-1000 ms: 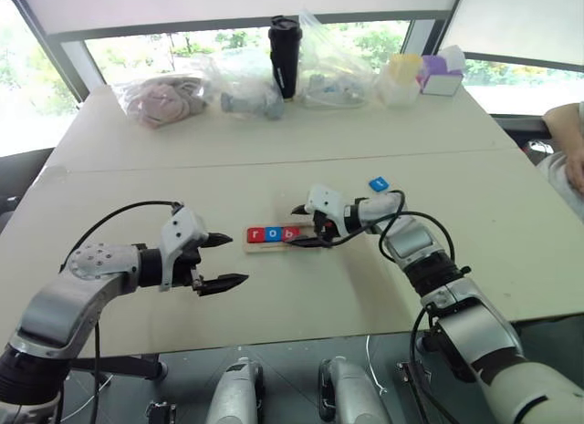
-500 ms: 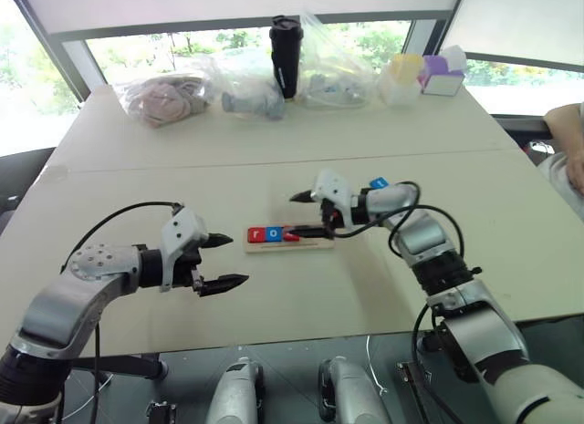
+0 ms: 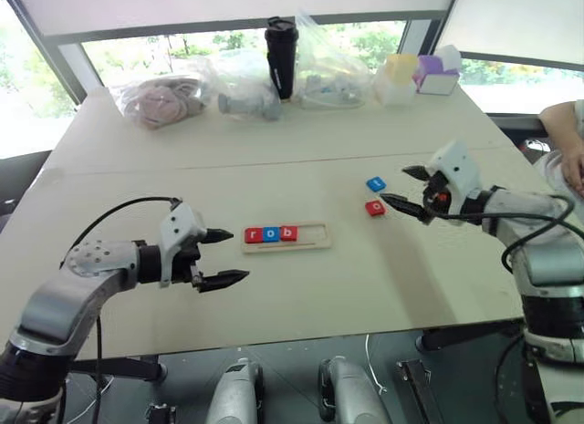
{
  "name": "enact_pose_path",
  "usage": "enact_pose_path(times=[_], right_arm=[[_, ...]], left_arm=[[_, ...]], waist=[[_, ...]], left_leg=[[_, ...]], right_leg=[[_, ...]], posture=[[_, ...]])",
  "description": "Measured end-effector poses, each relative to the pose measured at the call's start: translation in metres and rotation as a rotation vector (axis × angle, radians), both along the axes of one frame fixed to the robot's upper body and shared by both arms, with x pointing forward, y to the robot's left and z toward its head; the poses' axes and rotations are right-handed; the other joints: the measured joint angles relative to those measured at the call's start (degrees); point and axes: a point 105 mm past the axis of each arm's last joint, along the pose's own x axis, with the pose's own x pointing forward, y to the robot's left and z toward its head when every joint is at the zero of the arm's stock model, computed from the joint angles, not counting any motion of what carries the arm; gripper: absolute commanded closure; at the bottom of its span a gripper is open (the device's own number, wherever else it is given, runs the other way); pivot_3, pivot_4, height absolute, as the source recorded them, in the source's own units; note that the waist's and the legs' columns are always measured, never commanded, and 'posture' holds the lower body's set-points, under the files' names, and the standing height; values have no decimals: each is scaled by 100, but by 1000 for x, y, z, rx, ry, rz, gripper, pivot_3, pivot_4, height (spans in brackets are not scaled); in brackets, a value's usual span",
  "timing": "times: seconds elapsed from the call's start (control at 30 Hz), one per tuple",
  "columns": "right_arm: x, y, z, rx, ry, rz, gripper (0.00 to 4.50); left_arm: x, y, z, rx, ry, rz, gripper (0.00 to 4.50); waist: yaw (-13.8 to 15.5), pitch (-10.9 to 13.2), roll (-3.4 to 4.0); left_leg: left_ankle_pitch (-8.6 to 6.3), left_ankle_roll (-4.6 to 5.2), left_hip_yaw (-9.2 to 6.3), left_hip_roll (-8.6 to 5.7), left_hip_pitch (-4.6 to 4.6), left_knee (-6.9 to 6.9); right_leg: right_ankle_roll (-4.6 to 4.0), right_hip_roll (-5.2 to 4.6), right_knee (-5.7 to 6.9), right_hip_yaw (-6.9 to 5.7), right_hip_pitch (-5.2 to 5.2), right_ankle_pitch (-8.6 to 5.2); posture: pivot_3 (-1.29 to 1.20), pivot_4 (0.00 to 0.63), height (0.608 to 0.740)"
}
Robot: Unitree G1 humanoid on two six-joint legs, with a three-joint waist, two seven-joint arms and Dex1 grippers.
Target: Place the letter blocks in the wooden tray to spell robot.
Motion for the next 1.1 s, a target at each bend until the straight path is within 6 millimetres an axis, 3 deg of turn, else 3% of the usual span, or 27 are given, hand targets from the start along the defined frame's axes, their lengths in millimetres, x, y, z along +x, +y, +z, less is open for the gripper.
enact_pose_path(times=[0.1, 0.23, 0.4, 0.47, 0.6, 0.73, 0.87, 1.1], right_arm=[[2, 2, -11, 24, 39, -60, 861], [9, 2, -7, 31, 33, -121, 861], [36, 6, -16, 120, 92, -281, 861], [35, 19, -22, 153, 127, -229, 861], [17, 63, -13, 108, 95, 37, 861], [14, 69, -37, -37, 101, 84, 861], [34, 47, -54, -127, 105, -55, 861], [54, 11, -41, -23, 104, -303, 861]], left_arm=[[2, 0, 3, -9, -3, -3, 0], [6, 1, 4, -12, -1, 2, 0], [8, -2, 4, -8, -7, -10, 0], [8, -1, 2, -6, 2, -7, 0], [7, 3, -1, 7, 12, 8, 0], [6, 8, -5, 27, 17, 25, 0], [8, 7, 0, 32, -3, 24, 0], [7, 6, 5, 74, -18, -9, 0]], waist=[[11, 0, 0], [15, 0, 0], [1, -1, -1], [1, 0, 0], [8, -1, -1], [16, -1, -2], [14, -1, -2], [3, 0, -3]], left_leg=[[0, 0, 3, -2, 0, 1], [0, 0, 7, -2, -1, 2], [0, 0, 9, -3, -1, 1], [0, 1, 9, -3, -3, -8], [0, 2, 7, -3, -4, -14], [0, 1, 8, -7, -4, -2], [0, 1, 10, -8, -4, 5], [0, 1, 10, -6, -5, -11]], right_leg=[[-2, -1, -1, 5, 0, 1], [-3, -2, -6, 9, 0, 1], [-3, -1, -3, 11, -1, 2], [1, 0, -4, 12, -4, 1], [20, 2, -6, 12, -5, 2], [3, -2, -8, 14, -1, -3], [-3, -2, -7, 19, -1, 1], [8, 4, -7, 19, -5, 0]], posture=[[0, 150, 740], [0, 150, 740], [0, 150, 740], [0, 150, 740], [0, 150, 740], [0, 150, 740], [0, 150, 740], [0, 150, 740]])
